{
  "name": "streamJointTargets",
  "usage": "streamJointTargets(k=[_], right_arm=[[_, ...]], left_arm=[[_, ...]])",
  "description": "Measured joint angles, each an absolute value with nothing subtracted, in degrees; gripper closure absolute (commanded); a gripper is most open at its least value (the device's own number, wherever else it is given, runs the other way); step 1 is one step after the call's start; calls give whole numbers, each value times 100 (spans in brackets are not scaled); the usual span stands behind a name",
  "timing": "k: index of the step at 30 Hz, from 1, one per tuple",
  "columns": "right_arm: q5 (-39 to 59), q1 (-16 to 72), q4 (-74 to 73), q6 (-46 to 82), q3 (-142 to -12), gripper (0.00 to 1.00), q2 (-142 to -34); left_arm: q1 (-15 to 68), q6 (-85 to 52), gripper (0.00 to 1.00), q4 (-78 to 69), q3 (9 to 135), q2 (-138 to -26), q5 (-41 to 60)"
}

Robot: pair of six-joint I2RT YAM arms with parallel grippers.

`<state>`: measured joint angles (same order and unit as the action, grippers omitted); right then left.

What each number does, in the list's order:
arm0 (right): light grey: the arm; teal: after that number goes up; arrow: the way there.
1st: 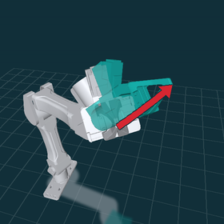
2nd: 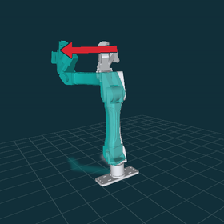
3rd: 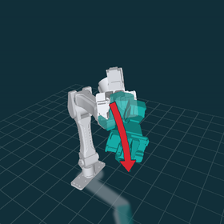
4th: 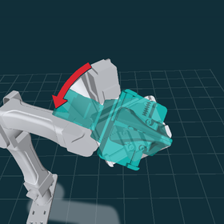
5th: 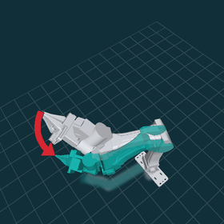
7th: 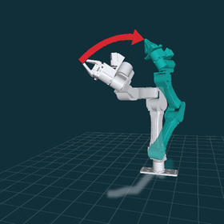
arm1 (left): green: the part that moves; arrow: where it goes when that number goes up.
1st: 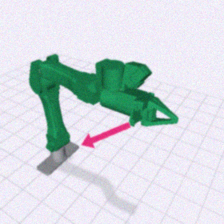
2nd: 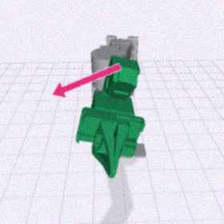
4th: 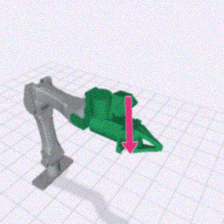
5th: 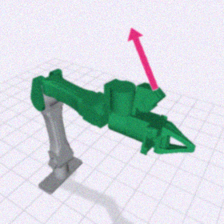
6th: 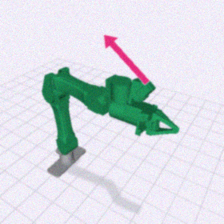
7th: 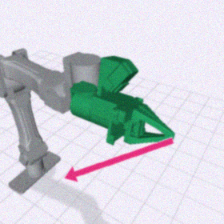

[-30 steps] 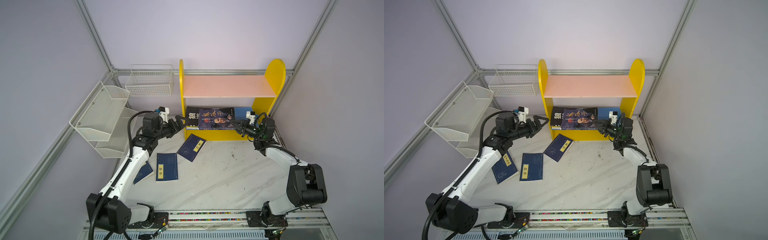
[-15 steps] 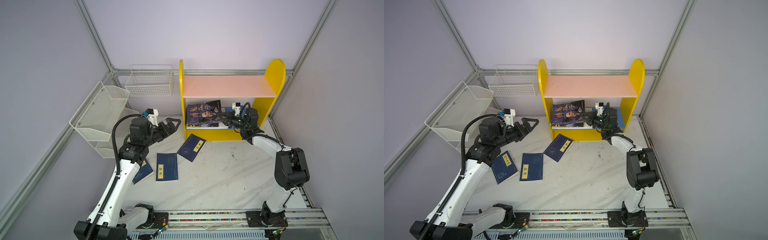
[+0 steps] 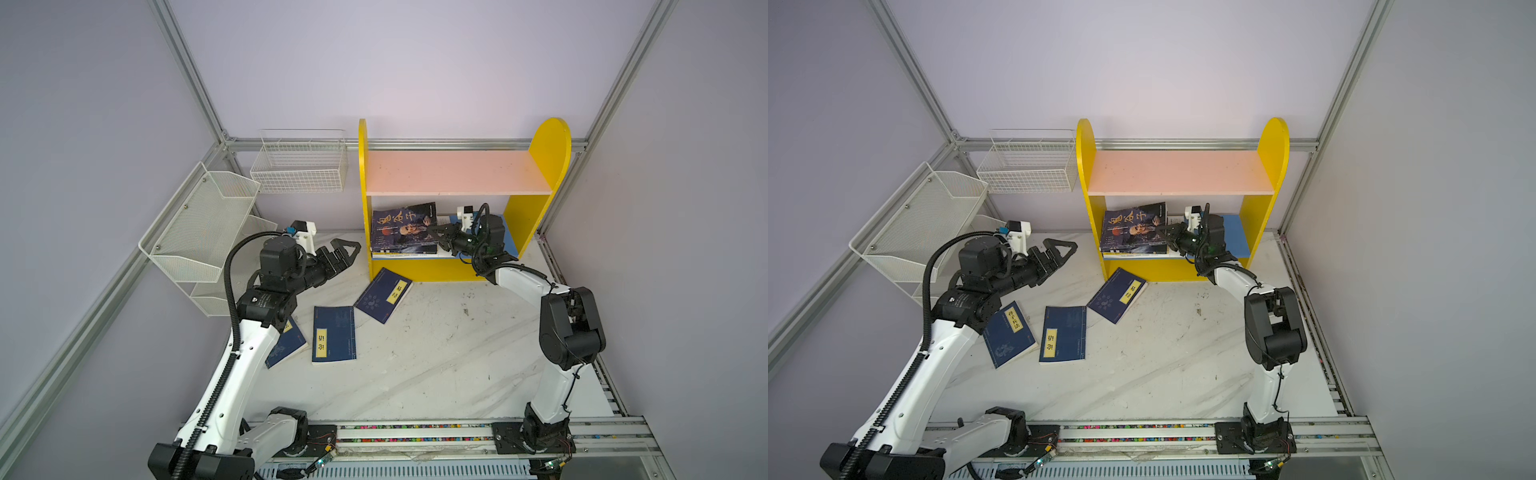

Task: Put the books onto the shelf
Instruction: 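Push the purple book flat on the stack with the right gripper while the left withdraws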

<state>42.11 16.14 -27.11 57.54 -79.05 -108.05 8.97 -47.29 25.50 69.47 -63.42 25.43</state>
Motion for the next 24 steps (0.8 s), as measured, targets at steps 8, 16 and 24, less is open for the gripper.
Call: streamJointTargets(k=[8,16,24], right_arm=[[4099,1640,-2681,5629,-7950,94,-10897],[3970,1643,-2357,5393,-8020,84,-10934],[3656,1715,-1702,4812,-8047,64,-10934]], left_arm=[[867,-4731,0,2532,6945,-6388,2554],[862,-4735,0,2484,6855,-6510,2622],[862,-4744,0,2399,6781,-6554,2683]])
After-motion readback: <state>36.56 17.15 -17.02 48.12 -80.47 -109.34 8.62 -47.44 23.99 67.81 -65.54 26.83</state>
